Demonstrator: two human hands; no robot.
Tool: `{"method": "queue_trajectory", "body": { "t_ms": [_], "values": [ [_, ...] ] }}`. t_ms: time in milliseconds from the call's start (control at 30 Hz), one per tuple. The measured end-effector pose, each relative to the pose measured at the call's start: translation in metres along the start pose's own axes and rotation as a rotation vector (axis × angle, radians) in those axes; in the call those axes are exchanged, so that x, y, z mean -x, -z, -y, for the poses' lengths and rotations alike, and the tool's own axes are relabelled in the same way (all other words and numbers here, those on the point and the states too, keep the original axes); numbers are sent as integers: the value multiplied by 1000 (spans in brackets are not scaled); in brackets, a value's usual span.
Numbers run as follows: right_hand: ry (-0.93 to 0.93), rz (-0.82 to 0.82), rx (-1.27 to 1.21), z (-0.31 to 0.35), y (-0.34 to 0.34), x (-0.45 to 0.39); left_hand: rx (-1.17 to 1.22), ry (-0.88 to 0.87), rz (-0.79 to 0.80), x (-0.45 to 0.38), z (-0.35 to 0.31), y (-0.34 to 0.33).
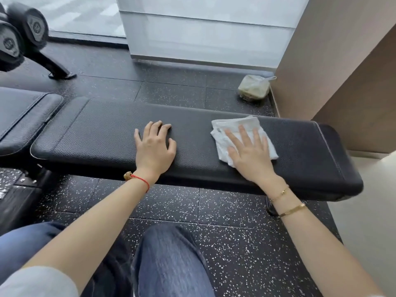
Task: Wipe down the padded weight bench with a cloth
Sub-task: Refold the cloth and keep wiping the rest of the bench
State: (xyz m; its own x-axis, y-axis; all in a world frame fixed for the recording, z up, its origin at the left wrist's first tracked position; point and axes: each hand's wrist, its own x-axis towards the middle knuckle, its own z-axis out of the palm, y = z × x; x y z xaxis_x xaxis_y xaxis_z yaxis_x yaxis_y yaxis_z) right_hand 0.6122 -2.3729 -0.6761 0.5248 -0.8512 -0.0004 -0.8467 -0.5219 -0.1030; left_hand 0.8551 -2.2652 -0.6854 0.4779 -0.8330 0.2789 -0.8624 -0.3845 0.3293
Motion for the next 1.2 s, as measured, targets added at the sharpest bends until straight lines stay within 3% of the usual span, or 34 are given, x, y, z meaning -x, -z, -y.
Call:
{"method": "queue_trajectory", "body": {
  "t_ms": [200, 433, 600, 800, 900, 1067, 1200],
  "values": [
    [-289, 87, -57, -36, 14, -46, -30, -9, 20, 2, -1, -2],
    [68, 79, -43, 64, 2, -49, -41, -26, 42, 2, 4, -5],
    [144, 28, -23, 39, -1, -15, -56, -49, 63, 2, 8, -5],
    [-244, 65, -5, -47, 12, -16, -64, -52, 65, 4, 7, -4],
    [-345, 65, -38, -41, 15, -25, -68, -48, 63, 5, 5, -4],
    [-16, 6, -4, 29, 3, -1, -83, -52, 69, 4, 5, -5],
    [161, 13, -33, 28, -2, 30, -97, -55, 82, 3, 7, -6]
  ]
}}
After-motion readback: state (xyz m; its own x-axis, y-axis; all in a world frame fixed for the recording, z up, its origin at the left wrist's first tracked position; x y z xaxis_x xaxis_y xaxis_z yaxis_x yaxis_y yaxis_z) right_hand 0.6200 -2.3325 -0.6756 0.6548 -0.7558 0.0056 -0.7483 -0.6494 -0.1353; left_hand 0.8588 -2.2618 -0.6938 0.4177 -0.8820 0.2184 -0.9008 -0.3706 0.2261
